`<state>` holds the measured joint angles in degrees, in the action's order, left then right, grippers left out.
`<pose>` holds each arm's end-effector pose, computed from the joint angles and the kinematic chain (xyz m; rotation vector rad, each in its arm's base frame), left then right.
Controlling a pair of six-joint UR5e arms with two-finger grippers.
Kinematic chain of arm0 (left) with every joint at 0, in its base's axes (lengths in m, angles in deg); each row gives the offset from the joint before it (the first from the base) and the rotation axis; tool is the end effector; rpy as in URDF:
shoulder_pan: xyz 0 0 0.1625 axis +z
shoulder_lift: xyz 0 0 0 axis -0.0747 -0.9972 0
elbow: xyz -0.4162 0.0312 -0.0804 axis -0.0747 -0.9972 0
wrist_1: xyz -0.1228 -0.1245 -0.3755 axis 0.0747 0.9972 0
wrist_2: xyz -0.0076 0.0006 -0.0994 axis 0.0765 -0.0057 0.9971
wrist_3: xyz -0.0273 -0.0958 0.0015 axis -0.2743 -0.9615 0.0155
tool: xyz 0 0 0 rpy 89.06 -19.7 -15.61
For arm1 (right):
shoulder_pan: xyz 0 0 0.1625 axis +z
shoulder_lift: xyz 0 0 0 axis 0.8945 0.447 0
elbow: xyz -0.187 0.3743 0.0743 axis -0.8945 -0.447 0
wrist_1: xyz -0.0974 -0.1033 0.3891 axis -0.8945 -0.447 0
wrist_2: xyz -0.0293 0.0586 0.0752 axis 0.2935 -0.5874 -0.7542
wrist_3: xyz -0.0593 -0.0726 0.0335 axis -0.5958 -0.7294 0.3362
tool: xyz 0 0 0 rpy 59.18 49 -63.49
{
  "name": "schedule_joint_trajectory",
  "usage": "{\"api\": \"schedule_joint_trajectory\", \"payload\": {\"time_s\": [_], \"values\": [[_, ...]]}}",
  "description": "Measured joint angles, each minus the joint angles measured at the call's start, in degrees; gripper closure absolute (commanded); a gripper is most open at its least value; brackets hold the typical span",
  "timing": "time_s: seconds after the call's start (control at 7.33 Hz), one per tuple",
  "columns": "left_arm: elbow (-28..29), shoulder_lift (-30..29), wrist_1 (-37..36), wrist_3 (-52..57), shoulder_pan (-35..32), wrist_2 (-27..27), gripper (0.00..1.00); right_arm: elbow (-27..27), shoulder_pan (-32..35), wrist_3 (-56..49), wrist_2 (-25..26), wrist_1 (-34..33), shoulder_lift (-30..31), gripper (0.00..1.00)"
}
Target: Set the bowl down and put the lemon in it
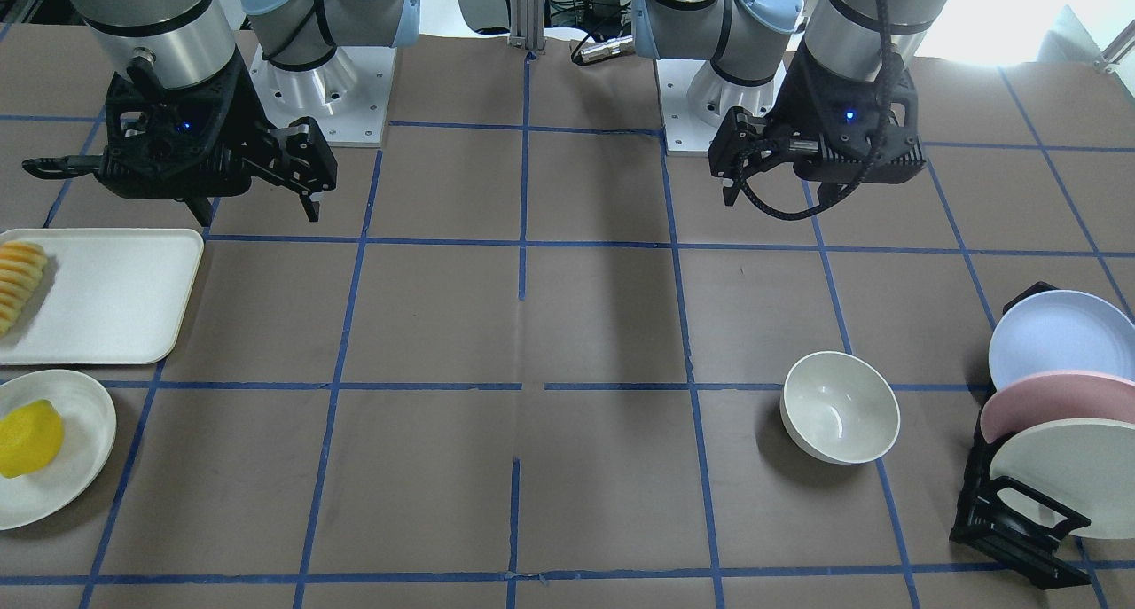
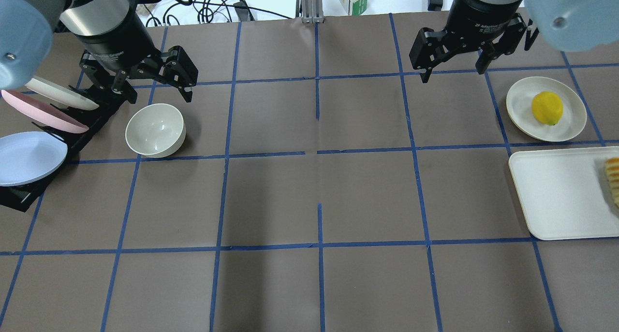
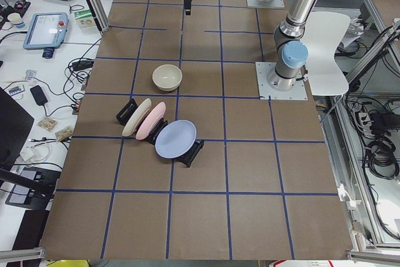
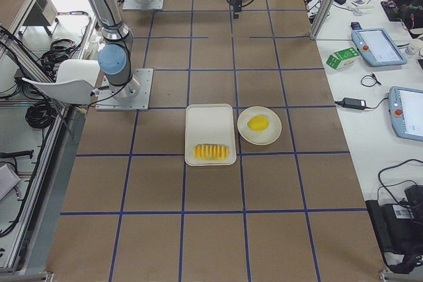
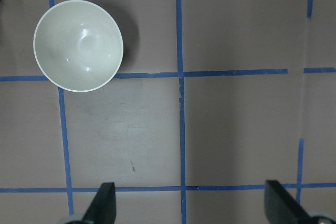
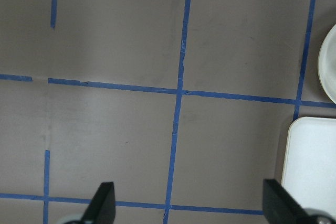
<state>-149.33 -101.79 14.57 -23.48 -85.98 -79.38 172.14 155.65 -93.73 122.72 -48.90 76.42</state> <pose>-0.1338 -0.4975 0.5022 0.0217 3.1231 0.0024 0.1499 -0.5161 0.5008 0.1611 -3.1028 0.0574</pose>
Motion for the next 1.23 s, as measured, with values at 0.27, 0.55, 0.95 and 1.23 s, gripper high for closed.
{"api": "schedule_joint_trajectory", "payload": {"time_s": [0.27, 0.55, 0.95, 1.23], "values": [[0.0, 0.0, 0.0, 0.0, 0.0, 0.0, 0.00, 0.0, 0.0, 0.0, 0.0, 0.0, 0.0, 0.00], [0.0, 0.0, 0.0, 0.0, 0.0, 0.0, 0.00, 0.0, 0.0, 0.0, -0.3, 0.0, 0.0, 0.00], [0.2, 0.0, 0.1, 0.1, 0.2, 0.1, 0.00, -0.4, -0.2, -0.1, -0.7, -0.1, 0.0, 0.00], [0.9, -0.7, 0.4, 1.6, 1.6, 0.4, 0.00, -0.9, -0.6, 0.9, -2.1, -0.1, 0.0, 0.00]]}}
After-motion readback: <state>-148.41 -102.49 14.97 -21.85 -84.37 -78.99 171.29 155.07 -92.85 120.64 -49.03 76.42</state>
